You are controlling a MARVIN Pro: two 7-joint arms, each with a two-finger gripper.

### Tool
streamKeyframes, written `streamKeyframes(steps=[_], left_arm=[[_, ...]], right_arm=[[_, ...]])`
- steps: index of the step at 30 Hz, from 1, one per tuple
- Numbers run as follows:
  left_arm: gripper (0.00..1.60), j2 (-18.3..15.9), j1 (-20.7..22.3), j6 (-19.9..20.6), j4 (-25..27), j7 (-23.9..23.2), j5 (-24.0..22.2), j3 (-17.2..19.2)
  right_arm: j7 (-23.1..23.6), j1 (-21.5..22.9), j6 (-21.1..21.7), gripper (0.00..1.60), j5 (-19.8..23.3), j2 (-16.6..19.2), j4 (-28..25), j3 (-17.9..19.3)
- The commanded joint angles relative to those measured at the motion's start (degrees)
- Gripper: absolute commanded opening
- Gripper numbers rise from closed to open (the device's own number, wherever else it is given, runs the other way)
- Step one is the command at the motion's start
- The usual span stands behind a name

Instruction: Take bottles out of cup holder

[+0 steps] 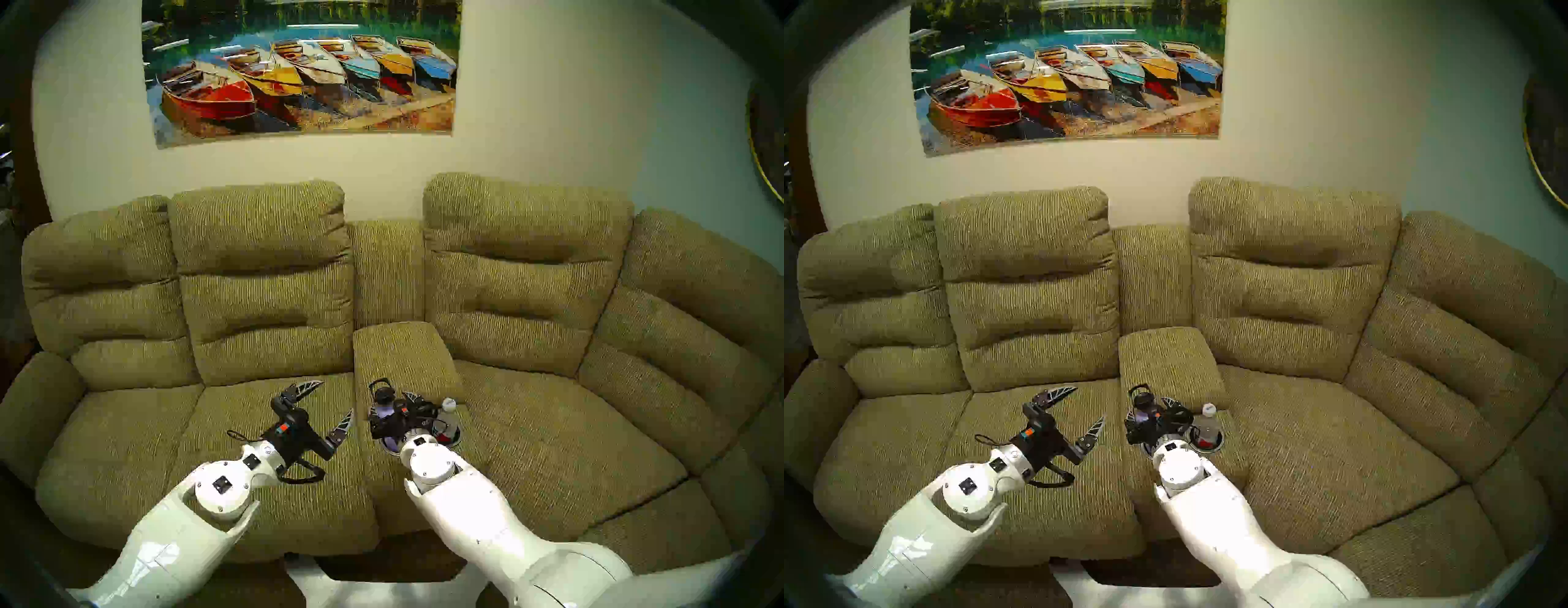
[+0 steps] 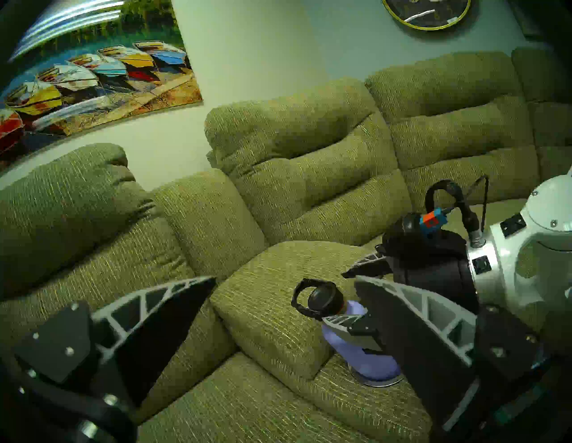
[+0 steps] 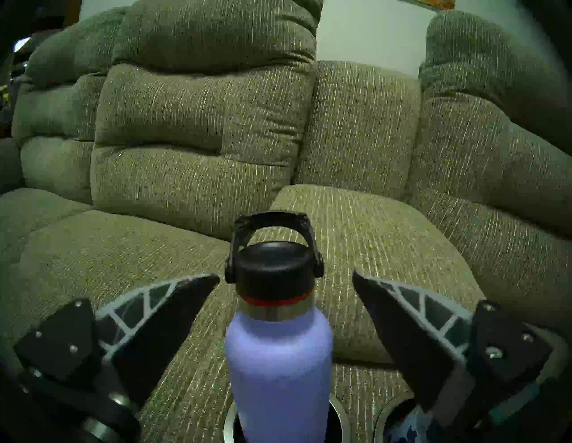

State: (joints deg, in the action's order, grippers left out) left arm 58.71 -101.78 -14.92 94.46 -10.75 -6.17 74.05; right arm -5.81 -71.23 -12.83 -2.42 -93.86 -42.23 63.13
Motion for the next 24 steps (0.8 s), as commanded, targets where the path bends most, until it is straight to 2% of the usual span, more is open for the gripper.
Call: streamKeyframes(steps=[1, 24], left_arm=[[1.6, 0.0, 0.17, -0.4, 1.3, -0.12, 0.08, -0.09], [1.6, -0.19, 0.26, -0.42, 1.27, 0.08, -0.07, -0.3]], right_arm=[[-0.19, 4.25, -0.43, 1.6, -0.21, -2.07, 1.84, -0.07], [1.08, 11.97, -2.82, 1.6, 0.82, -5.47, 14.78, 1.05]])
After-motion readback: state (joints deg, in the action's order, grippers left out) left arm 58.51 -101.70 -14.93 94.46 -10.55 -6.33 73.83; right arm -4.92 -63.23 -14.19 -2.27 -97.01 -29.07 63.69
